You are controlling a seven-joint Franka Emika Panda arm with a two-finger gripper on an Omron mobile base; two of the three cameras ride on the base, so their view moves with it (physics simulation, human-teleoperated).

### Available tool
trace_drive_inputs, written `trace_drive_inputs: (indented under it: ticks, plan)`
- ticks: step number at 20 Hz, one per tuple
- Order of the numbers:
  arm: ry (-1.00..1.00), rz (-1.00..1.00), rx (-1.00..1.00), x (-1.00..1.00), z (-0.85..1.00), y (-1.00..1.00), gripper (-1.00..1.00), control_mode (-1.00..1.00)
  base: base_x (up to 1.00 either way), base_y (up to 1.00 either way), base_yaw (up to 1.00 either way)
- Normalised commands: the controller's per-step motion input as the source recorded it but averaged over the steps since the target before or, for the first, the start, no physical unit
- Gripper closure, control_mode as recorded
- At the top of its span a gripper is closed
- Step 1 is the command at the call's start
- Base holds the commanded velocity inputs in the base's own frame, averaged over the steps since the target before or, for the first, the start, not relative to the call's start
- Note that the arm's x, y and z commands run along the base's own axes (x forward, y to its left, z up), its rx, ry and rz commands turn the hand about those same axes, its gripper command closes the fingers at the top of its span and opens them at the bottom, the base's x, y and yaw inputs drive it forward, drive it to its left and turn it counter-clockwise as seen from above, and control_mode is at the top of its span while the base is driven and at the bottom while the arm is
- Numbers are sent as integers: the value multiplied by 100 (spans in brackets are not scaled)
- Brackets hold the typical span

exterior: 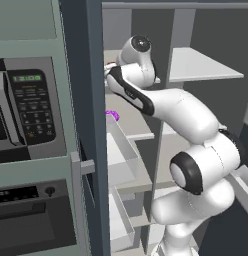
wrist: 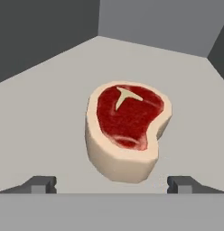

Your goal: There's a steak in the fridge that needs to be moved to the freezer for freezing. Pick up the steak from the fridge, place it on any shelf in the freezer, and close the fridge and freezer doors when done.

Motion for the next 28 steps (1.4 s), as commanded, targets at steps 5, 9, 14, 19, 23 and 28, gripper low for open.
trace_drive_inputs:
  ticks: [5, 9, 14, 19, 23, 28]
  plan:
    - [0, -5, 1, -75, 0, -8, -100, -100, 0, 0, 0]
    - [-3, -6, 7, -97, 0, -20, -100, -100, 0, 0, 0]
    - [-2, -11, 9, -98, 4, -44, -100, -100, 0, 0, 0]
    - [2, -15, 0, -98, 8, -54, -100, -100, 0, 0, 0]
    - [15, -15, 0, -98, 20, -61, -100, -100, 0, 0, 0]
    - [20, -10, 0, -83, 10, -60, -100, -100, 0, 0, 0]
